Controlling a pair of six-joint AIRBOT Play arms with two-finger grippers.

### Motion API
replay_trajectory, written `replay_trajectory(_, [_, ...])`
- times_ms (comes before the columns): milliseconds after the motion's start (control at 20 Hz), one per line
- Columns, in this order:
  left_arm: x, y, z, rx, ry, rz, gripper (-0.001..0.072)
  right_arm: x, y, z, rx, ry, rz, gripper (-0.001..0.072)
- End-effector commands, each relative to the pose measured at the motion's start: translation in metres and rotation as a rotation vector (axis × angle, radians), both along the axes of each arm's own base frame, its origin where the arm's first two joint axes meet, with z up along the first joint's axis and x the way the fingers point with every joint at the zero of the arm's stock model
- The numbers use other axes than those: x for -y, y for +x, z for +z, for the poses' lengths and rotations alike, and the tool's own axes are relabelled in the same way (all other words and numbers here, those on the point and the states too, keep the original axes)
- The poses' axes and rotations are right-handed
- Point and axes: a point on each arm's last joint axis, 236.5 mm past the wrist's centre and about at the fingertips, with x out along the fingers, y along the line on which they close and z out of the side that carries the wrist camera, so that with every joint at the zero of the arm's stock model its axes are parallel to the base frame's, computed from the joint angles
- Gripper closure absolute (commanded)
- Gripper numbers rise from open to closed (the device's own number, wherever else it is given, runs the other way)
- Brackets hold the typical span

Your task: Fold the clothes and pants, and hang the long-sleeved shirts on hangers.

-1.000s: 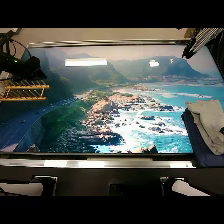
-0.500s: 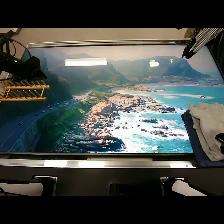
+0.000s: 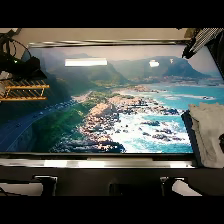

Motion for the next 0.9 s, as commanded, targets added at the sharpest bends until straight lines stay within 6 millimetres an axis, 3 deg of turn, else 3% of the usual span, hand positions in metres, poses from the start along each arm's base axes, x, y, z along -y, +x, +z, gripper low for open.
replay_trajectory(0, [0.000,0.001,-0.001,0.007,0.009,-0.018,0.0692,0.004,0.078,0.026,0.374,-0.033,0.108,0.0251])
replay_trajectory(50, [-0.001,0.001,-0.002,0.010,0.018,-0.027,0.0691,-0.006,0.120,0.043,0.557,-0.001,0.169,0.0382])
replay_trajectory(150, [-0.010,0.001,-0.007,0.012,0.085,-0.029,0.0690,-0.058,0.208,0.086,0.907,0.142,0.367,0.0515])
replay_trajectory(250, [-0.009,0.000,-0.008,0.039,0.153,-0.103,0.0691,-0.131,0.256,0.111,1.038,0.267,0.609,0.0606])
replay_trajectory(300, [-0.004,-0.001,-0.006,0.054,0.167,-0.143,0.0692,-0.168,0.266,0.112,1.033,0.314,0.723,0.0668])
replay_trajectory(450, [0.016,-0.012,-0.007,0.086,0.197,-0.256,0.0693,-0.270,0.274,0.103,0.950,0.395,1.015,0.0669])
replay_trajectory(550, [0.025,-0.029,-0.019,0.048,0.193,-0.285,0.0693,-0.317,0.266,0.095,0.870,0.412,1.174,0.0669])
replay_trajectory(700, [0.034,-0.047,-0.033,0.046,0.184,-0.284,0.0693,-0.359,0.249,0.086,0.786,0.436,1.315,0.0669])
replay_trajectory(850, [0.034,-0.057,-0.045,0.052,0.179,-0.251,0.0692,-0.369,0.245,0.085,0.771,0.441,1.350,0.0669])
